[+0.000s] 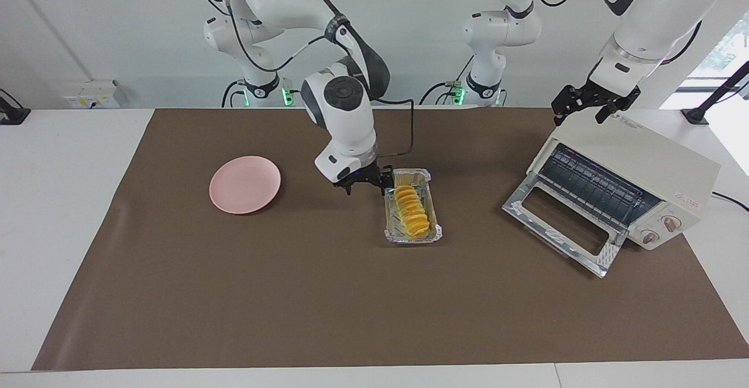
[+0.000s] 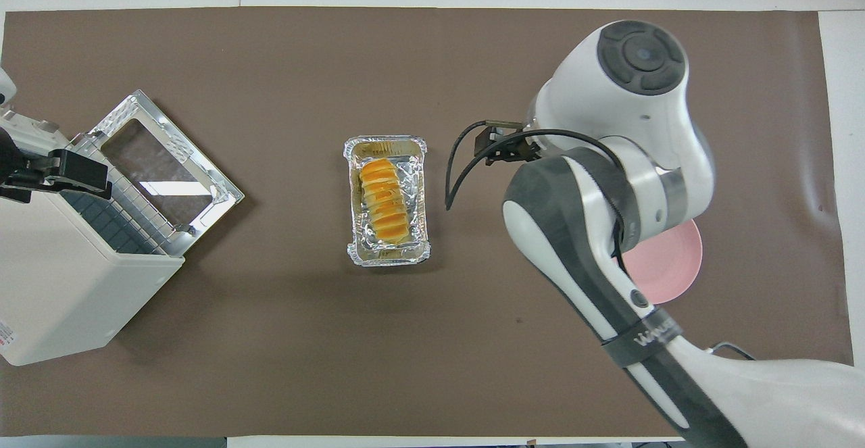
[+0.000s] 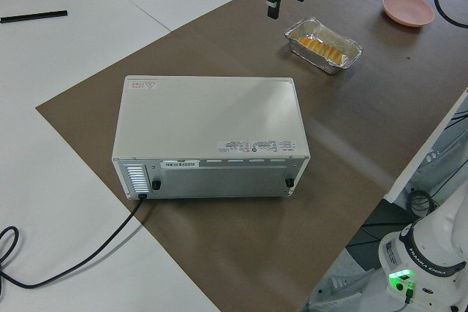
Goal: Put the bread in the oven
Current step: 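Retract the right gripper while the left gripper reaches the foil tray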
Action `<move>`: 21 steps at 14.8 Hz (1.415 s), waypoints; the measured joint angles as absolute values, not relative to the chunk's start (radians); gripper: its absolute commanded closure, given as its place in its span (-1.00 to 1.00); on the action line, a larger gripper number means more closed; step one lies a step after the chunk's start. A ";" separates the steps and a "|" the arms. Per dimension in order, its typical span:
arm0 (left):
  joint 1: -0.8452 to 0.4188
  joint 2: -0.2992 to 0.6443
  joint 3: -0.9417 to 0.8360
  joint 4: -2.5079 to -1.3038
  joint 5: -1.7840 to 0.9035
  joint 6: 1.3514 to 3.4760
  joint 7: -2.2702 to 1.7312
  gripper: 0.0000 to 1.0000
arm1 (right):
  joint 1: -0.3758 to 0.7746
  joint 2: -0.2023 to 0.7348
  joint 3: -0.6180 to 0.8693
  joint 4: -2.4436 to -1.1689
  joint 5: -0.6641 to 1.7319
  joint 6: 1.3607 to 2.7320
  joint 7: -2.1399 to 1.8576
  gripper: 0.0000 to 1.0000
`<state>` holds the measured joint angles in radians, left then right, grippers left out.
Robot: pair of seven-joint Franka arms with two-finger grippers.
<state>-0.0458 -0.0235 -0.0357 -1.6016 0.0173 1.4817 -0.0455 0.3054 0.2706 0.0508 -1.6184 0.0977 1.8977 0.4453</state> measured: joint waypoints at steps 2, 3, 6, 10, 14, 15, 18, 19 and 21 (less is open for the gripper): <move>-0.046 -0.024 -0.036 -1.602 0.017 1.482 -0.045 -1.00 | 0.211 0.249 0.047 -1.619 0.098 1.881 0.274 -1.00; -0.046 -0.024 -0.036 -1.602 0.017 1.482 -0.045 -1.00 | 0.164 0.244 0.046 -1.619 0.098 1.880 0.193 -1.00; -0.046 -0.024 -0.036 -1.602 0.017 1.474 -0.045 -1.00 | 0.059 0.243 0.044 -1.620 0.098 1.863 0.043 -1.00; -0.050 -0.024 -0.048 -1.602 0.015 1.467 -0.046 -1.00 | -0.017 0.201 0.044 -1.617 0.060 1.783 -0.088 -1.00; -0.128 -0.025 -0.061 -1.608 0.011 1.528 -0.173 -1.00 | -0.085 0.109 0.043 -1.616 0.052 1.629 -0.155 -1.00; -0.159 -0.024 -0.064 -1.616 0.004 1.553 -0.213 -1.00 | -0.094 0.084 0.043 -1.616 0.049 1.595 -0.157 -1.00; -0.234 0.012 -0.067 -1.641 -0.055 1.644 -0.285 -1.00 | -0.099 0.027 0.044 -1.617 0.025 1.508 -0.158 -1.00; -0.263 0.043 -0.067 -1.640 -0.065 1.674 -0.324 -1.00 | -0.099 0.015 0.045 -1.618 0.015 1.483 -0.158 -1.00; -0.348 0.147 -0.067 -1.610 -0.067 1.723 -0.436 -1.00 | -0.098 -0.002 0.048 -1.622 -0.011 1.452 -0.158 -1.00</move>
